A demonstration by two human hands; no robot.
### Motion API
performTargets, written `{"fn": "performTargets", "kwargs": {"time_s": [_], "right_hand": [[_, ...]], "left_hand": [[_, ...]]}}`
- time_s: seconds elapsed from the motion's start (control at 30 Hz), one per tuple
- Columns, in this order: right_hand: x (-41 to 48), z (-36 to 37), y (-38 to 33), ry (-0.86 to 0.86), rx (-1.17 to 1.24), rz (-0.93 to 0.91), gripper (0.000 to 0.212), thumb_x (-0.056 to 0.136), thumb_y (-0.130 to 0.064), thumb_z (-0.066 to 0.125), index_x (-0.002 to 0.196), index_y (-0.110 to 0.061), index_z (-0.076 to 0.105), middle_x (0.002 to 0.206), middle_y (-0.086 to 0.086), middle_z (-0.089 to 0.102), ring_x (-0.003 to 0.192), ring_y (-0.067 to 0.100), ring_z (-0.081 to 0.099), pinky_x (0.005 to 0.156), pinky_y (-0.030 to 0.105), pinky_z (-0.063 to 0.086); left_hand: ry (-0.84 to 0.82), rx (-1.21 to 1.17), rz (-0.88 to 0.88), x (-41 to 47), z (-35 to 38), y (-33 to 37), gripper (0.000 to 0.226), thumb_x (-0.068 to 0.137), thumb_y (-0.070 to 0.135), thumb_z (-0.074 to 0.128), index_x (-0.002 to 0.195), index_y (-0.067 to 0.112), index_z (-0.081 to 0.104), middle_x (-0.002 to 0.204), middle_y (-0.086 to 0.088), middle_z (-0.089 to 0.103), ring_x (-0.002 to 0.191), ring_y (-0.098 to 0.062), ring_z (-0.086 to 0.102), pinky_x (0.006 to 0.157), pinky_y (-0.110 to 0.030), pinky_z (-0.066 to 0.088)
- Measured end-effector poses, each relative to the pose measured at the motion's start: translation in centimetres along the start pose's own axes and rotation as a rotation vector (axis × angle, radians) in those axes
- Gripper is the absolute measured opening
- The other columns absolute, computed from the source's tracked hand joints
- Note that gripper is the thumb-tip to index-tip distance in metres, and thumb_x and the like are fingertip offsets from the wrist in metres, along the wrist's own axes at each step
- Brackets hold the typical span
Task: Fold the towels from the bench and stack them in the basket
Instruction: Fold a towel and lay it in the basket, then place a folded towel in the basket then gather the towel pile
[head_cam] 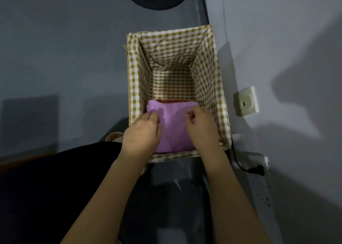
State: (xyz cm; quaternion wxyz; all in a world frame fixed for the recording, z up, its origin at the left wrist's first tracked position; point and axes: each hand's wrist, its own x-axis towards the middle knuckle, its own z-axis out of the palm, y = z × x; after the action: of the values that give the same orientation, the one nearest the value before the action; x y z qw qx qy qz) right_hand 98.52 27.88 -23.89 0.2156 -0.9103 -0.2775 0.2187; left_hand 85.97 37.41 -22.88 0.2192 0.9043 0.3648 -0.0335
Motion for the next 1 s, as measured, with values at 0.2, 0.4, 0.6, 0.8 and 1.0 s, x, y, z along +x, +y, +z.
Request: {"fn": "performTargets", "kwargs": {"time_s": [0.2,0.4,0.6,0.8,1.0], "right_hand": [[-1.9,-1.8,-6.1,-0.072,-0.004,-0.249,0.018,0.097,-0.022,0.048,0.106,-0.012,0.059,0.108,0.004,0.058,0.092,0.018,0.056,0.080,0.036,0.048],[-5.3,-1.4,-14.6,-0.127,-0.009,-0.465,0.016,0.095,-0.022,0.051,0.101,-0.010,0.060,0.106,0.010,0.058,0.097,0.027,0.056,0.083,0.040,0.045],[-11.8,2.1,-24.6,-0.227,-0.020,-0.749,0.015,0.093,-0.022,0.054,0.098,-0.010,0.060,0.103,0.013,0.058,0.100,0.031,0.056,0.086,0.040,0.044],[-22.0,7.4,-34.4,-0.432,-0.067,-1.119,0.016,0.097,-0.026,0.049,0.101,-0.014,0.058,0.102,0.003,0.055,0.099,0.023,0.055,0.080,0.034,0.045],[-34.5,12.7,-39.3,-0.683,-0.158,-1.426,0.017,0.099,-0.030,0.044,0.103,-0.018,0.055,0.104,-0.004,0.051,0.095,0.015,0.053,0.075,0.033,0.046]], "left_hand": [[0.114,0.014,-0.023,-1.7,-5.8,-1.1,0.026,0.097,0.029,0.043,0.109,0.010,0.056,0.108,-0.011,0.060,0.096,-0.034,0.057,0.068,-0.037,0.040],[0.212,0.039,-0.098,-7.5,-13.1,-6.5,0.019,0.095,0.028,0.046,0.099,0.012,0.056,0.104,-0.011,0.062,0.094,-0.036,0.058,0.069,-0.038,0.043],[0.345,-0.009,-0.324,-18.4,-19.6,-14.0,0.015,0.095,0.028,0.049,0.092,0.015,0.055,0.095,-0.006,0.063,0.088,-0.032,0.060,0.071,-0.039,0.048],[0.503,0.015,-0.650,-32.9,-23.3,-20.1,0.017,0.098,0.030,0.044,0.101,0.019,0.057,0.099,0.003,0.062,0.086,-0.020,0.060,0.068,-0.035,0.050],[0.643,-0.061,-1.006,-47.3,-21.1,-22.6,0.016,0.097,0.032,0.046,0.102,0.021,0.057,0.098,0.003,0.063,0.080,-0.017,0.056,0.066,-0.031,0.046]]}}
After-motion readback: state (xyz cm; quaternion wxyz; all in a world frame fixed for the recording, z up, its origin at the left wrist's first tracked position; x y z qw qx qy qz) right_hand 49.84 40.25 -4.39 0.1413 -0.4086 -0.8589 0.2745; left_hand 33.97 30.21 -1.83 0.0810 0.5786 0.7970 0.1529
